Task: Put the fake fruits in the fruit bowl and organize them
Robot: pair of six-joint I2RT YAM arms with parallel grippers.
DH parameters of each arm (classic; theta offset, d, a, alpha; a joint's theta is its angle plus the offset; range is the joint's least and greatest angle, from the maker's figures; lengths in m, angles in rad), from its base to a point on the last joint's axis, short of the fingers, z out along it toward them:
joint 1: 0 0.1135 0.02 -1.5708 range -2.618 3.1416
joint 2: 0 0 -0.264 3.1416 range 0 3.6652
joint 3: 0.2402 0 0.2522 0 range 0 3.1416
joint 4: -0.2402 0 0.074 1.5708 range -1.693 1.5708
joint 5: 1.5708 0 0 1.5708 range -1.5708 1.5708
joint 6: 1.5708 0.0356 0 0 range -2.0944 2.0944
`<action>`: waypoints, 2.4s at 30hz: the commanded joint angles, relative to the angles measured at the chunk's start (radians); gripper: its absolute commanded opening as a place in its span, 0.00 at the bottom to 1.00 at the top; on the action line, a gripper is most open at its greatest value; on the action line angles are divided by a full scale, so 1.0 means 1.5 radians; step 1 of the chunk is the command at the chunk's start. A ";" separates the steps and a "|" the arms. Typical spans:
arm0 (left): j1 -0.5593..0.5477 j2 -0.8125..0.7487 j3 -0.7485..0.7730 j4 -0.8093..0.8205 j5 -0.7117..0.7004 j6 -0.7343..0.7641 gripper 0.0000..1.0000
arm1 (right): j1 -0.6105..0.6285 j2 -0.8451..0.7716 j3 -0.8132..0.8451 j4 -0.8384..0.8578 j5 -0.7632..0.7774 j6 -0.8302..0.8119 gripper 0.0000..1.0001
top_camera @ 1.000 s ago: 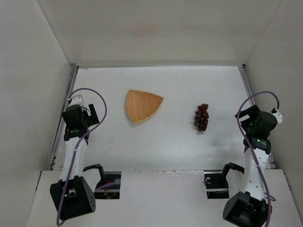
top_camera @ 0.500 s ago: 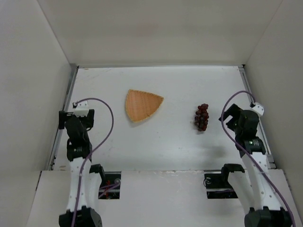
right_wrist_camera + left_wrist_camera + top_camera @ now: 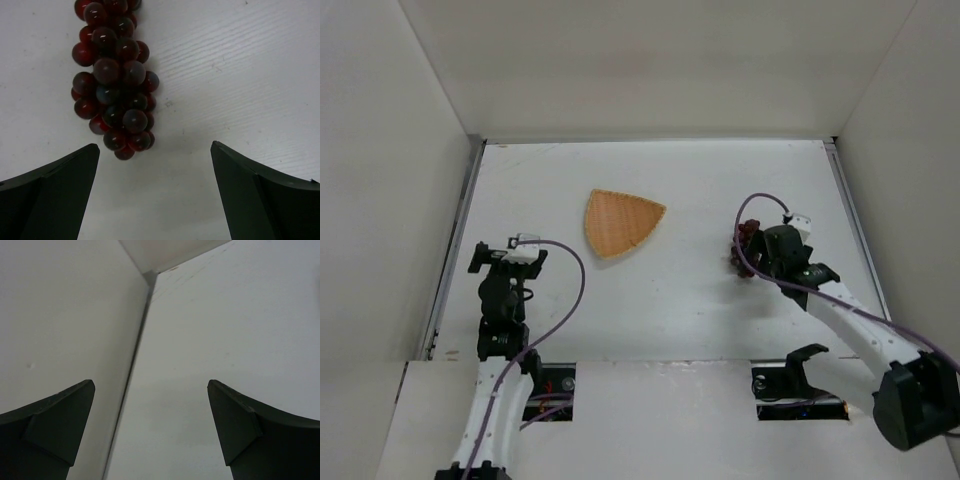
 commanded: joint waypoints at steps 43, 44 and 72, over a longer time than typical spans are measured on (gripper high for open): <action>0.061 0.315 0.245 0.017 0.042 -0.538 0.96 | 0.285 0.693 0.845 0.145 -0.113 -0.126 0.16; 0.061 0.314 0.245 0.014 0.041 -0.536 0.96 | 0.289 0.712 0.857 0.141 -0.108 -0.123 0.20; 0.082 0.276 0.249 -0.121 0.146 -0.452 1.00 | -0.335 -0.017 0.324 -0.100 -0.284 -0.111 1.00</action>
